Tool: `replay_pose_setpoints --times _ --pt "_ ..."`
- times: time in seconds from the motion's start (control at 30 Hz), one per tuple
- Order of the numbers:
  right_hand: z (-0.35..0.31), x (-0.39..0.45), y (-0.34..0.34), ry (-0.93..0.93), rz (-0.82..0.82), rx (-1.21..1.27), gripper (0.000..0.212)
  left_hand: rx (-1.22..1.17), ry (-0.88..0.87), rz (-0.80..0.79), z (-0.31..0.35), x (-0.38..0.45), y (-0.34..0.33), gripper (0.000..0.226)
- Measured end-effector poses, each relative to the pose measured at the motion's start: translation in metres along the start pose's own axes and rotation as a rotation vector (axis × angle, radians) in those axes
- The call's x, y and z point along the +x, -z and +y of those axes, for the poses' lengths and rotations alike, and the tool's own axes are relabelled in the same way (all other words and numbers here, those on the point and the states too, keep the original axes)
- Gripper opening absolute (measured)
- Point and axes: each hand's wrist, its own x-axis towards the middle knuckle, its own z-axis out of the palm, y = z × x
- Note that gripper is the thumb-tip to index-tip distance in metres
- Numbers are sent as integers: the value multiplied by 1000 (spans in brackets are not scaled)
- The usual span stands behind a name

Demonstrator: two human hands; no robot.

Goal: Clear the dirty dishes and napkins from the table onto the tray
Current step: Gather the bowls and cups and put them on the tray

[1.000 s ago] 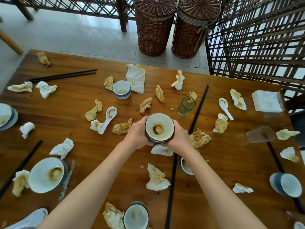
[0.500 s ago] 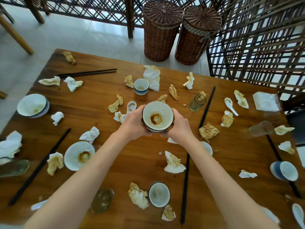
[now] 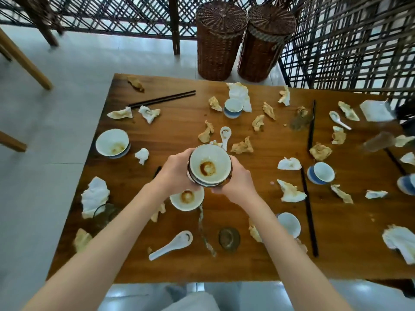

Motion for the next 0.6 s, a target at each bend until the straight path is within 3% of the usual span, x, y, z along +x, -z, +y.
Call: replay_pose_setpoints --times 0.6 --pt "1 -21 -66 -60 -143 -99 92 -73 120 15 -65 -50 -24 100"
